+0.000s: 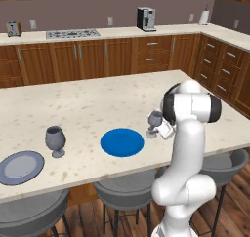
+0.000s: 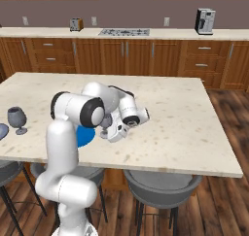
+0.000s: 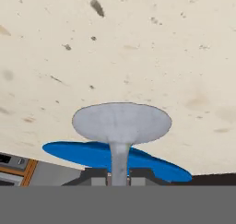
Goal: Retrieve the wine glasses from the counter and place one next to each plate.
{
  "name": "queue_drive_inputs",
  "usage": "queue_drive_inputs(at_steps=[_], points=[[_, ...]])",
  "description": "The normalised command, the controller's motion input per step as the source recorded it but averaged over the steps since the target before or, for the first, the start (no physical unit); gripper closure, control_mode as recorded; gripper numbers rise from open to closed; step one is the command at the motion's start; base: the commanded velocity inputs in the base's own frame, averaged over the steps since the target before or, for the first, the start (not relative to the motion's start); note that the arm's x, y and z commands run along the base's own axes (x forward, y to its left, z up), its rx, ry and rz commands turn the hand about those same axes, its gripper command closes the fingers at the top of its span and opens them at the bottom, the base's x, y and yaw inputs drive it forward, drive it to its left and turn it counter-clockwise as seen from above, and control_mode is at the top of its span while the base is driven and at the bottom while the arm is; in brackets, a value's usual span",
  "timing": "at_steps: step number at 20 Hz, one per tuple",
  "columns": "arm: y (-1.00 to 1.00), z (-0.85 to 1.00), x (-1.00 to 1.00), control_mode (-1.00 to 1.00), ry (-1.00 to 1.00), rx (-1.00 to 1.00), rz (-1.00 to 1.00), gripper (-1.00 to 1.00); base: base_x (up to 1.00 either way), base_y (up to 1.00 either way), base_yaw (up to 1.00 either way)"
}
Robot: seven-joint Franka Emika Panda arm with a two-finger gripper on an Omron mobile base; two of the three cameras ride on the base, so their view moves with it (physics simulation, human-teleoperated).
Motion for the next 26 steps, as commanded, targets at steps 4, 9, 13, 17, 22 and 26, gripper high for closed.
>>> queue_drive_inputs(at_steps=[4, 9, 13, 17, 22, 26], points=[[0.0, -0.3, 0.29, -1.0, 0.0, 0.0, 0.0, 1.0, 0.0, 0.0, 0.0], [0.0, -0.33, 0.27, -1.0, 0.0, 0.0, 0.0, 1.0, 0.0, 0.0, 0.0], [0.0, -0.33, 0.12, -1.0, 0.0, 0.0, 0.0, -1.0, 0.0, 0.0, 0.0], [-0.08, -0.16, 0.01, -1.0, 0.0, 0.0, 0.0, -1.0, 0.0, 0.0, 0.0], [-0.17, 0.0, 0.0, -1.0, 0.0, 0.0, 0.0, -1.0, 0.0, 0.0, 0.0], [-0.16, 0.07, 0.0, -1.0, 0.02, 0.0, 0.0, -1.0, 0.0, 0.0, 0.0]])
